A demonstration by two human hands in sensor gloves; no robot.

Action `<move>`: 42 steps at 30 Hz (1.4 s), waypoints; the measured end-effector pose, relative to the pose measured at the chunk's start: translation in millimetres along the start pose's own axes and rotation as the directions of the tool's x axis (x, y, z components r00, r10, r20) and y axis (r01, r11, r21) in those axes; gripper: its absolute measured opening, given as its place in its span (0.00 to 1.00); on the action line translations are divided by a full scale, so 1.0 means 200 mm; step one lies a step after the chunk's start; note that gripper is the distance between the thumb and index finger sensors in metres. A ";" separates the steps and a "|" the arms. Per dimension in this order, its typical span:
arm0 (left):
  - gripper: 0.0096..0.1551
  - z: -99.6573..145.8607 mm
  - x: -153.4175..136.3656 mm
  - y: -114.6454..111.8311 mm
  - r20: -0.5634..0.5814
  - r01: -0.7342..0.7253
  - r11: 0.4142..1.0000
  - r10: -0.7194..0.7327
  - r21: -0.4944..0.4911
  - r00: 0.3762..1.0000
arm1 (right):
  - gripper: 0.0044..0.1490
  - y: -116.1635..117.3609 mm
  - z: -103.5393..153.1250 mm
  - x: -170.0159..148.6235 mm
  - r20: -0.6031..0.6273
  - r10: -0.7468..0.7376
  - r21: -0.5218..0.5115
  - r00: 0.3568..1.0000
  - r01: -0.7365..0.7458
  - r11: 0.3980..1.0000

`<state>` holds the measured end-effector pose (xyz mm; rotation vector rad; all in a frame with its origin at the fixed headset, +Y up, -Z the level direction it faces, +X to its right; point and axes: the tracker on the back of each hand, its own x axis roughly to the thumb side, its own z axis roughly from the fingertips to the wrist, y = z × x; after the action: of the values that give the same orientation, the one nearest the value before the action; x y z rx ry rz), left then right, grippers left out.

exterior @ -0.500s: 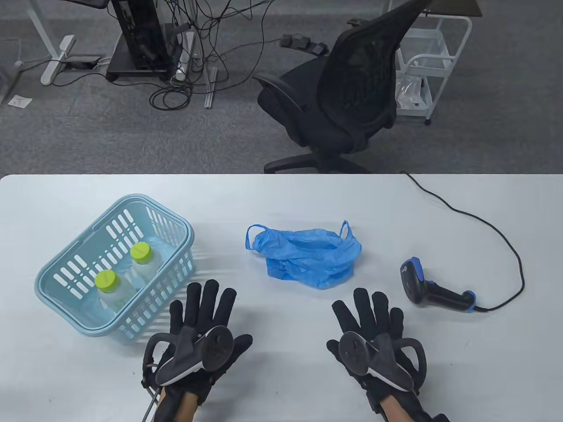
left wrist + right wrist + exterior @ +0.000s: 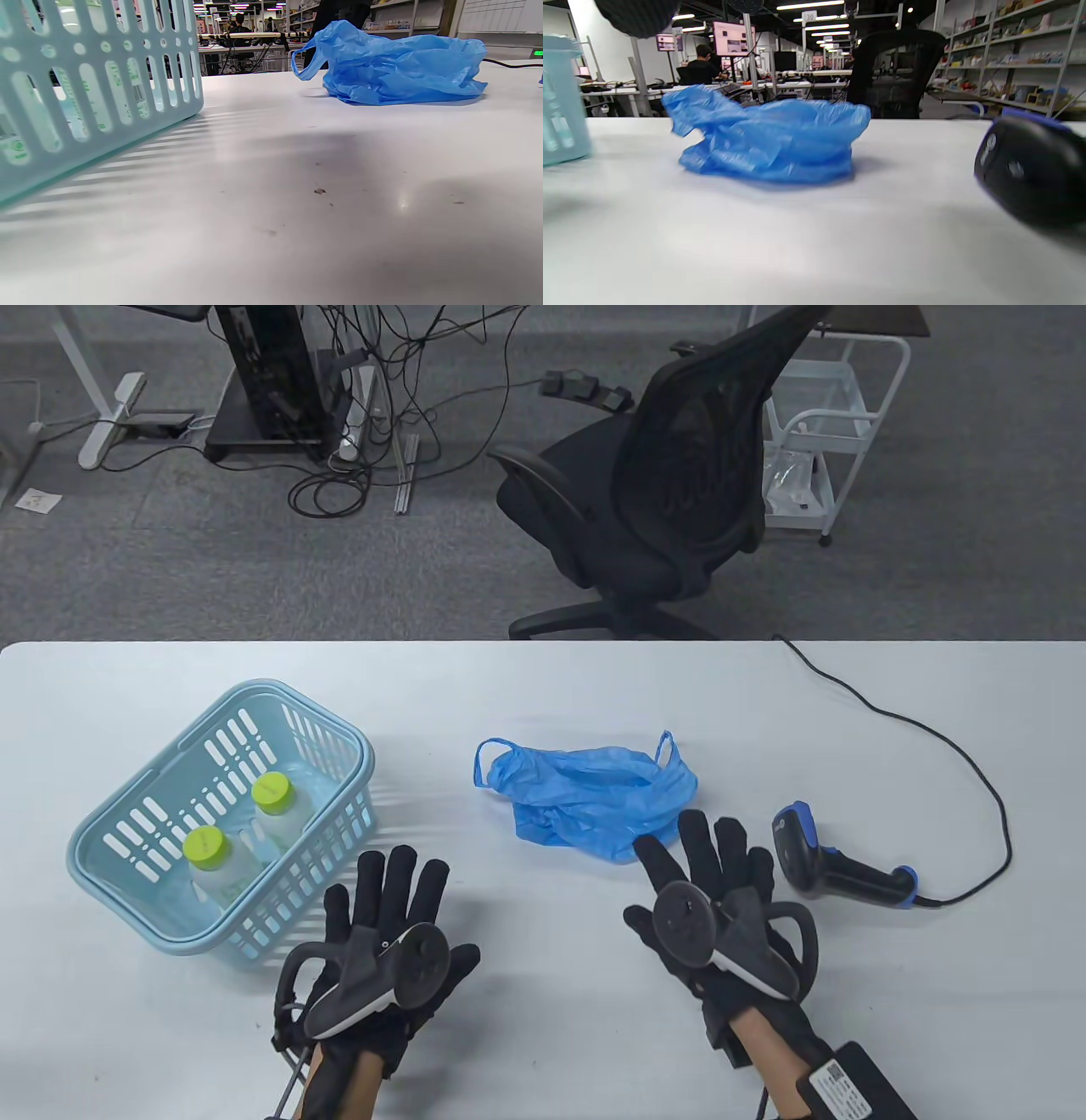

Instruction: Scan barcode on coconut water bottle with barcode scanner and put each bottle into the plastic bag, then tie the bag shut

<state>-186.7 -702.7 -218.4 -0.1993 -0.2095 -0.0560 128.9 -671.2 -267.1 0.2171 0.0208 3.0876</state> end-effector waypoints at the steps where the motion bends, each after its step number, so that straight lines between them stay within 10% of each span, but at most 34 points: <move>1: 0.58 0.00 -0.01 0.00 -0.006 -0.003 1.000 0.003 0.003 1.000 | 0.48 -0.02 -0.05 0.00 -0.017 0.007 -0.011 1.000 -0.007 1.000; 11: 0.58 0.01 -0.02 -0.02 -0.034 -0.001 1.000 0.001 0.001 0.999 | 0.53 0.16 -0.61 -0.06 -0.181 -0.068 0.140 0.981 0.094 0.986; 22: 0.58 0.01 -0.03 -0.04 -0.084 0.045 0.999 -0.046 -0.018 0.995 | 0.49 0.42 -0.84 -0.05 -0.196 0.112 0.303 0.974 -0.049 0.952; 33: 0.58 0.00 -0.01 -0.03 -0.081 0.081 0.997 -0.082 -0.014 0.993 | 0.25 0.22 -0.64 -0.08 -0.163 -0.018 0.027 0.986 0.022 0.999; 42: 0.58 0.00 0.06 -0.02 -0.022 0.098 0.995 -0.097 0.031 0.995 | 0.25 -0.11 -0.11 -0.05 -0.083 -0.120 -0.080 0.989 0.113 0.990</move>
<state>-175.5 -707.5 -215.1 -0.1568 -0.1993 -0.1517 136.9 -650.4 -289.7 0.0741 -0.0769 2.9722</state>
